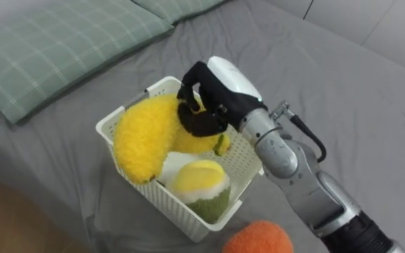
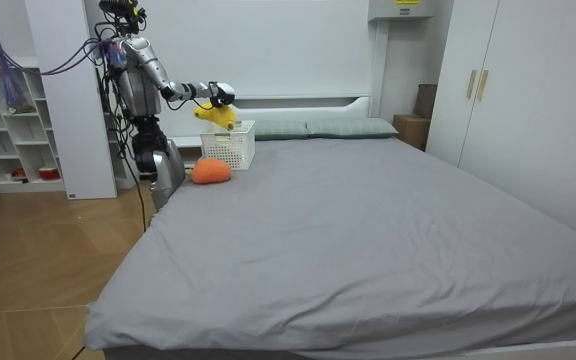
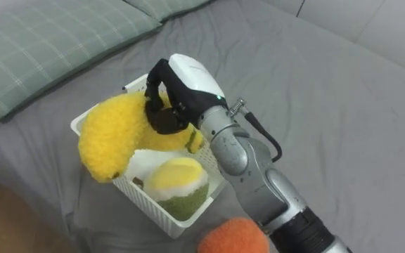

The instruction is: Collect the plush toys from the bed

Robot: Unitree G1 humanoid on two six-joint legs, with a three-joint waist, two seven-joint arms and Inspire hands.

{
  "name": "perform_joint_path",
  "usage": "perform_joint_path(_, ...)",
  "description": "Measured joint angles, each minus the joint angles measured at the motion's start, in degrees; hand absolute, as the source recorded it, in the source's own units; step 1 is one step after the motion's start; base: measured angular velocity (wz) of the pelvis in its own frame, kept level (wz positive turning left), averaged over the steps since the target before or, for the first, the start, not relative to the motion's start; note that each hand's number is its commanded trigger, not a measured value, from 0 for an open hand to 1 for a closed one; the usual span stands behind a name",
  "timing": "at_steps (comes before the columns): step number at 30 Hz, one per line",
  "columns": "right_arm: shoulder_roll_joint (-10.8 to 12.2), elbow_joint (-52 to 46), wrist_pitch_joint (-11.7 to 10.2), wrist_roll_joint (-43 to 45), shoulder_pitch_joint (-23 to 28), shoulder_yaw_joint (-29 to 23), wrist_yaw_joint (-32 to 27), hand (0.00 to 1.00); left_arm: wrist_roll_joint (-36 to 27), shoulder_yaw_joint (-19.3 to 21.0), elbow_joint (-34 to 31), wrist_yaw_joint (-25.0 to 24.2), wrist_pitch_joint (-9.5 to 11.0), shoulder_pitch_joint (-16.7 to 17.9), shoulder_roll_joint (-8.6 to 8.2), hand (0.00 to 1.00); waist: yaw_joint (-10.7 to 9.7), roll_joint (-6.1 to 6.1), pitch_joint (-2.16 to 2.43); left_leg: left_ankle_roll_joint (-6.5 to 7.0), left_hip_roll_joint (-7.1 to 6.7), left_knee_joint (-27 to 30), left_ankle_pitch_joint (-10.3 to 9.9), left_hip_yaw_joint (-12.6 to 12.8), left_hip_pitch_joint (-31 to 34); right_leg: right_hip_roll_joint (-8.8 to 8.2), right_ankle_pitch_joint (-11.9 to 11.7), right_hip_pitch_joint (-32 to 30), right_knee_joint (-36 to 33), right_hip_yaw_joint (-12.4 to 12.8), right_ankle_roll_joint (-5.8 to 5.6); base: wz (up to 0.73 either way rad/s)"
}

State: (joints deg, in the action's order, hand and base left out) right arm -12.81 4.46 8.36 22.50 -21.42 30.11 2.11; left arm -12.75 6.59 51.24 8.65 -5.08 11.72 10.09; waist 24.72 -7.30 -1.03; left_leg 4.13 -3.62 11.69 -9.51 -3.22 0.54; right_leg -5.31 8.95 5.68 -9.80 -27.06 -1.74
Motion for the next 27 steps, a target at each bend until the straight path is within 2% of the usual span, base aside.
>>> perform_joint_path(3,0.7,4.3,-0.1,0.1,-0.1,-0.1,-0.6,0.0,0.0,0.1,0.5,0.7,0.0,-0.6,-0.01,0.0,0.4,0.19,-0.15,0.0,-0.01,0.0,0.0,0.0,0.0,0.03,0.0,0.0,0.0,0.0,0.0,0.0)
perform_joint_path(6,0.6,6.2,0.0,0.2,-0.1,-0.1,-0.7,0.0,0.0,0.1,0.7,0.9,0.1,-0.5,-0.01,0.0,0.4,0.32,-0.49,0.0,-0.02,0.0,0.0,0.0,0.3,0.03,0.0,-0.2,0.1,0.1,0.0,0.0)
perform_joint_path(11,0.6,6.2,-0.2,0.2,-0.1,-0.6,-1.7,0.0,0.0,0.0,0.7,1.2,0.1,-0.3,-0.02,0.0,-0.2,-0.12,-0.23,-0.01,-0.02,0.0,0.0,0.0,0.8,0.08,0.0,-0.9,0.2,0.2,0.0,0.0)
perform_joint_path(14,0.5,6.1,-0.2,0.2,-0.1,-0.6,-1.8,0.0,0.1,0.0,0.8,2.0,0.1,-0.2,-0.02,0.0,-0.9,-0.08,-0.25,0.0,-0.01,0.0,0.1,0.0,0.8,0.11,0.0,-0.9,0.2,0.3,0.0,0.0)
perform_joint_path(15,0.5,6.1,-0.2,0.2,-0.1,-0.7,-1.8,0.0,0.1,0.0,0.7,2.1,0.1,-0.3,-0.02,0.0,-1.2,0.16,-0.42,0.0,-0.01,0.0,0.1,0.0,0.8,0.11,0.0,-0.9,0.2,0.3,0.0,0.0)
perform_joint_path(20,0.1,6.1,-0.2,0.3,-0.1,-2.8,-1.9,0.0,0.1,0.1,0.1,2.0,0.1,-0.3,-0.03,0.0,-1.8,0.23,-0.4,0.0,0.16,-0.1,0.1,0.8,0.8,0.17,0.0,-1.1,0.2,1.2,0.0,-0.06)
perform_joint_path(27,-0.7,6.1,-0.4,0.3,0.2,-7.5,-3.2,0.0,1.3,0.4,-0.1,2.0,0.1,0.0,-0.44,0.0,-4.0,1.06,-0.17,0.04,0.2,-0.1,0.0,1.5,0.3,0.28,-0.1,-1.2,0.2,2.6,-0.06,-0.05)
